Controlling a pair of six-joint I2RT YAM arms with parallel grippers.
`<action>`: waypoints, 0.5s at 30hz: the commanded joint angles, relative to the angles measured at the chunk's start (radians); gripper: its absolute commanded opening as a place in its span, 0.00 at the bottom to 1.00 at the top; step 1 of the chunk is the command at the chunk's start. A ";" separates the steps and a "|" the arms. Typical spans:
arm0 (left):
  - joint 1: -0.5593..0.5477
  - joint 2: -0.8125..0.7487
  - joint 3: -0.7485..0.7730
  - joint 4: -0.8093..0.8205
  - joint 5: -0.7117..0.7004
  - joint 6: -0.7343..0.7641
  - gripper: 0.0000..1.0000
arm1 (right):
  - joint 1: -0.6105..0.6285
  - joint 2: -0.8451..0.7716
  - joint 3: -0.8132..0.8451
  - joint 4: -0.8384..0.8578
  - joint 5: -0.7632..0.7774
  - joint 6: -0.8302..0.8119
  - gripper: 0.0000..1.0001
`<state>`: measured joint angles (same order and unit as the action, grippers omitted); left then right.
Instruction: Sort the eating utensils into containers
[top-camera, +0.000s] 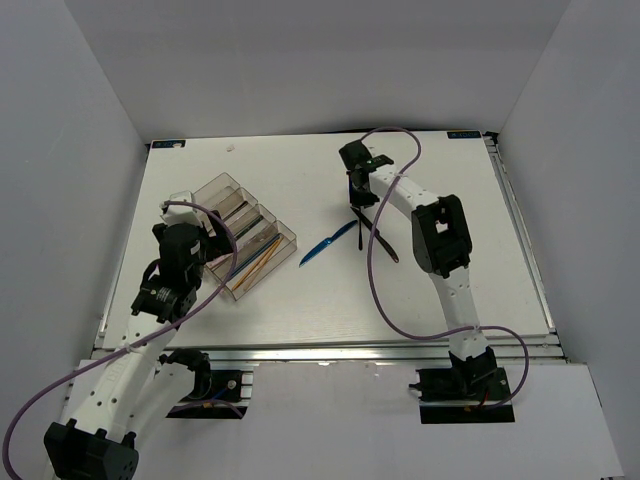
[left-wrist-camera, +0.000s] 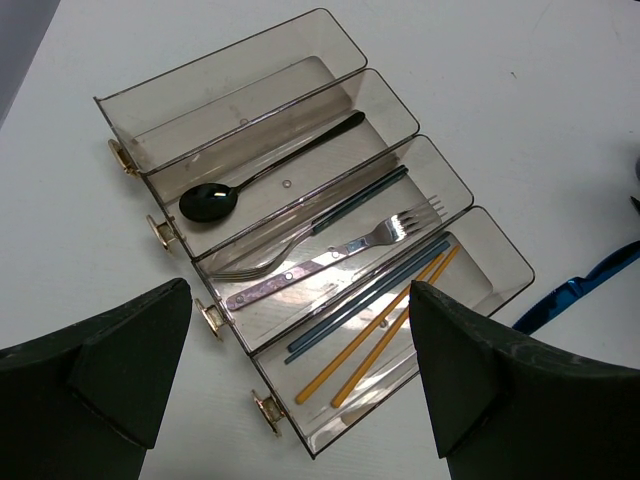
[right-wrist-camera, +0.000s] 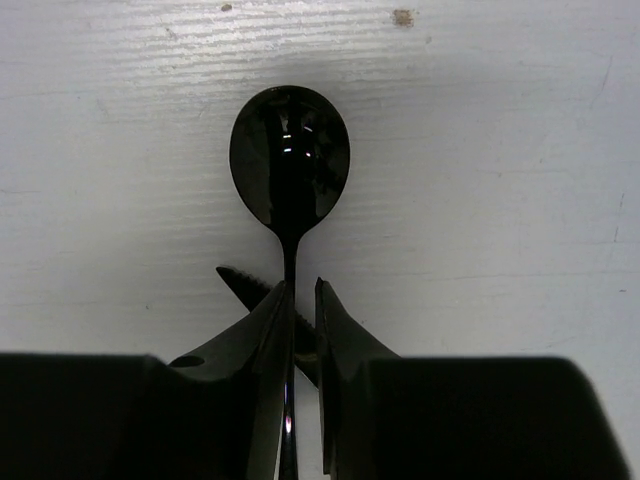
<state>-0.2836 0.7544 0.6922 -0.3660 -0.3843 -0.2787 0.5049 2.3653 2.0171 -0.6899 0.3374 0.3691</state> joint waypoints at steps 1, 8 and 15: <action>0.001 -0.015 0.001 0.012 0.012 0.001 0.98 | -0.006 0.023 0.042 -0.013 0.000 -0.021 0.21; 0.003 -0.012 0.000 0.015 0.022 0.004 0.98 | -0.014 0.040 0.039 -0.008 -0.021 -0.029 0.22; 0.001 -0.010 0.001 0.015 0.025 0.004 0.98 | -0.026 0.028 -0.007 -0.013 -0.047 -0.006 0.15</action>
<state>-0.2836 0.7536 0.6922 -0.3656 -0.3729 -0.2783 0.4934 2.3917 2.0304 -0.6857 0.3069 0.3588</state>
